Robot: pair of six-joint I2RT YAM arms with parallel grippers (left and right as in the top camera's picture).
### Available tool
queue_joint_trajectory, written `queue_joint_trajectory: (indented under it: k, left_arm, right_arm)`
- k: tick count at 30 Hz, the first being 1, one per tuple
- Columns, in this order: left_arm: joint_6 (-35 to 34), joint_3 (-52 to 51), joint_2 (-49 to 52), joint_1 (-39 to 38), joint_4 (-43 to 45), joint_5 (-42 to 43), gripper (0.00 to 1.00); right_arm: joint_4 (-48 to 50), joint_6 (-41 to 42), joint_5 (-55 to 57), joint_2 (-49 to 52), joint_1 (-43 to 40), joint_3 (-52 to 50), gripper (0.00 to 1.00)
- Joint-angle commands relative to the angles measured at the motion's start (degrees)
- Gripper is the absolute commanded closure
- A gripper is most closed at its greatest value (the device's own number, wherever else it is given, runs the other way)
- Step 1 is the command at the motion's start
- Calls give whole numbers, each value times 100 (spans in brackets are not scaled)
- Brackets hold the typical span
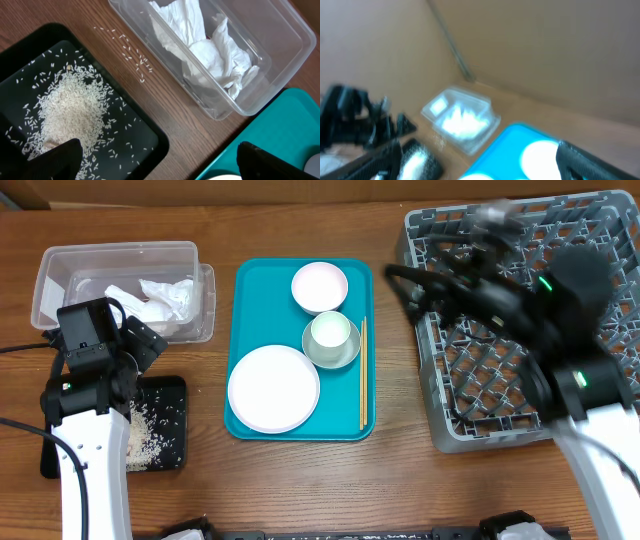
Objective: Sort waste into correct bins and load items into the dishwasher
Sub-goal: 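Reach the right gripper over the white cup on the teal tray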
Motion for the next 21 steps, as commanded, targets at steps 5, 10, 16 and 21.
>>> queue_joint_trajectory:
  k: [5,10,16,21]
  left_arm:
    - [109,85,-55,22,9,22,0]
    - [109,85,-55,22,9,22,0]
    - [109,85,-55,22,9,22,0]
    - [109,85,-55,22,9,22,0]
  right_arm:
    - [-2245,-1093,1346,2218,1375,2457,0]
    - [-3069,-1040,1663,3128,1862,2927,0]
    - [-3156,-1040,1196,3436,2094,2924,0]
    - [-3018,-1012,1211,3560,2155,2922,1]
